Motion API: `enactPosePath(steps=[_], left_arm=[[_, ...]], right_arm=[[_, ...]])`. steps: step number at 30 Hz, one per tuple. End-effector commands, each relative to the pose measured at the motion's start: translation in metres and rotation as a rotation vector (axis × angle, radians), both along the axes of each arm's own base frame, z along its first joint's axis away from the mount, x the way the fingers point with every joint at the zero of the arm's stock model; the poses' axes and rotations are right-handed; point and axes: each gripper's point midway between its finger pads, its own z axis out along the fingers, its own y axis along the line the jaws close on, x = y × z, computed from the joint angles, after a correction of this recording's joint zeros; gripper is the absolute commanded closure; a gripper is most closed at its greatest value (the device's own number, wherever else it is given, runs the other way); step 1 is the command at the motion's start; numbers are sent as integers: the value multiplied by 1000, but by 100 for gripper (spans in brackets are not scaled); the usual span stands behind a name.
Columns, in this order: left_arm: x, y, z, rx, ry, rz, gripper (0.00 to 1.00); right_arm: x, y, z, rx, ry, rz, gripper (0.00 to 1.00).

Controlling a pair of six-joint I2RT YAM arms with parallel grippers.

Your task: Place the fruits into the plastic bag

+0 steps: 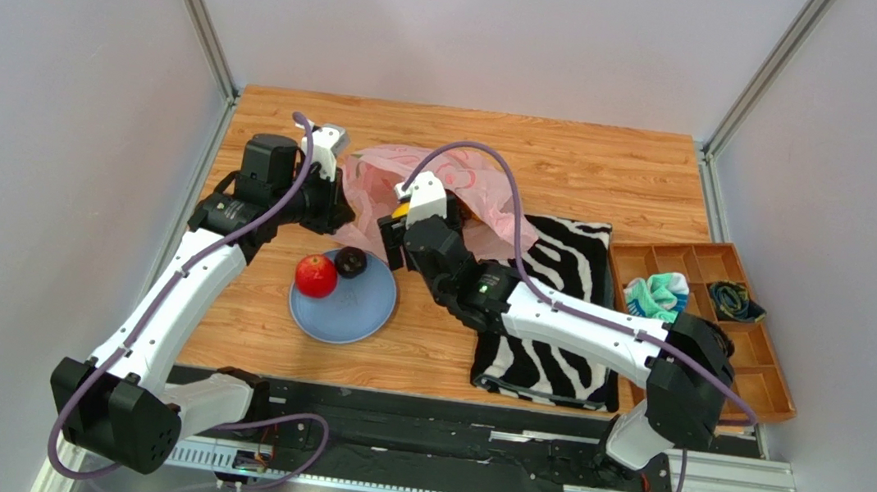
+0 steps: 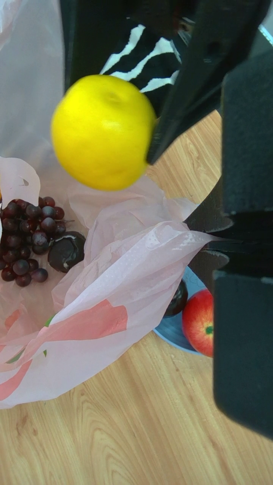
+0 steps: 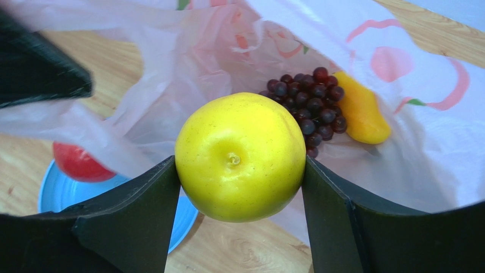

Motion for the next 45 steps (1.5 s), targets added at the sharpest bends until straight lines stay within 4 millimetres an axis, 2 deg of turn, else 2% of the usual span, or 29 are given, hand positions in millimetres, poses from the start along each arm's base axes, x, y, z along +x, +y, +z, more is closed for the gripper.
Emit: enactPosePath(steps=[1, 6, 7, 8, 12, 20, 25, 41, 44, 45], left_arm=[[3, -2, 10, -21, -20, -4, 100], [3, -2, 10, -22, -22, -5, 100], [3, -3, 10, -22, -22, -5, 100], [3, -3, 10, -23, -21, -6, 100], [3, -4, 10, -26, -18, -9, 100], [3, -4, 11, -29, -21, -13, 100], [2, -5, 10, -31, -17, -15, 100], [3, -5, 11, -30, -21, -14, 100], [2, -4, 10, -28, -18, -12, 100], [3, -4, 10, -28, -16, -12, 100]], right_arm=[[24, -9, 19, 109, 13, -36, 33], [47, -11, 7, 142, 87, -67, 29], [52, -14, -1, 126, 107, -75, 28], [56, -13, 1, 132, 108, -78, 27], [63, -11, -9, 118, 129, -85, 20], [72, -7, -32, 65, 181, -107, 16], [75, -6, -43, 34, 205, -109, 9], [73, -6, -43, 50, 211, -92, 9], [65, -5, -29, 111, 196, -60, 10], [60, -5, -11, 157, 177, -32, 11]])
